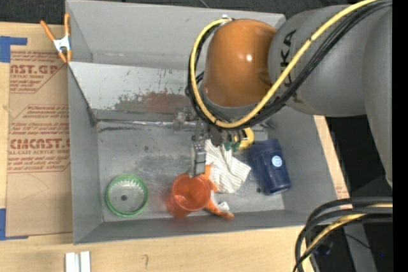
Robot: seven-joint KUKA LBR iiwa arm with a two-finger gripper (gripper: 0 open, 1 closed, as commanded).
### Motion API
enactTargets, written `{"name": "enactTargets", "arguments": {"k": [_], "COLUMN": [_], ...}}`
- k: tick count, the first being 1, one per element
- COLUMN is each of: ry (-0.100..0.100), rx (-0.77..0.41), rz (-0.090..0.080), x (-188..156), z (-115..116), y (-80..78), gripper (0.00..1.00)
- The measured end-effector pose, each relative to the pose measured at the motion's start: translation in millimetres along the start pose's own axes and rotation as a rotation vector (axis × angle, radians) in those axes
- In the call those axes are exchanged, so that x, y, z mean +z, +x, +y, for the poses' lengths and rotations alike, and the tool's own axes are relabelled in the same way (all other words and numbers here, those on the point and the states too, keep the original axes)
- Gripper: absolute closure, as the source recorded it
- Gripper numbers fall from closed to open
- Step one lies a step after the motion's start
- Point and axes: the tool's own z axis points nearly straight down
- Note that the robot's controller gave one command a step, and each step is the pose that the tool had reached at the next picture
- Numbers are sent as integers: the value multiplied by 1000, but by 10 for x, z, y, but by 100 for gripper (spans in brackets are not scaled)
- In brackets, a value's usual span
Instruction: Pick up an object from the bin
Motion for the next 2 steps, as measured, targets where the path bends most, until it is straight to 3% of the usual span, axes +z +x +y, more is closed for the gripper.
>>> {"name": "enactTargets", "arguments": {"k": [1, 2], "ry": [-1, -1], "rx": [-195, -503], "rz": [9, 3], "x": [258, 588], "z": [25, -61], "y": [665, 516], "gripper": [0, 0]}}
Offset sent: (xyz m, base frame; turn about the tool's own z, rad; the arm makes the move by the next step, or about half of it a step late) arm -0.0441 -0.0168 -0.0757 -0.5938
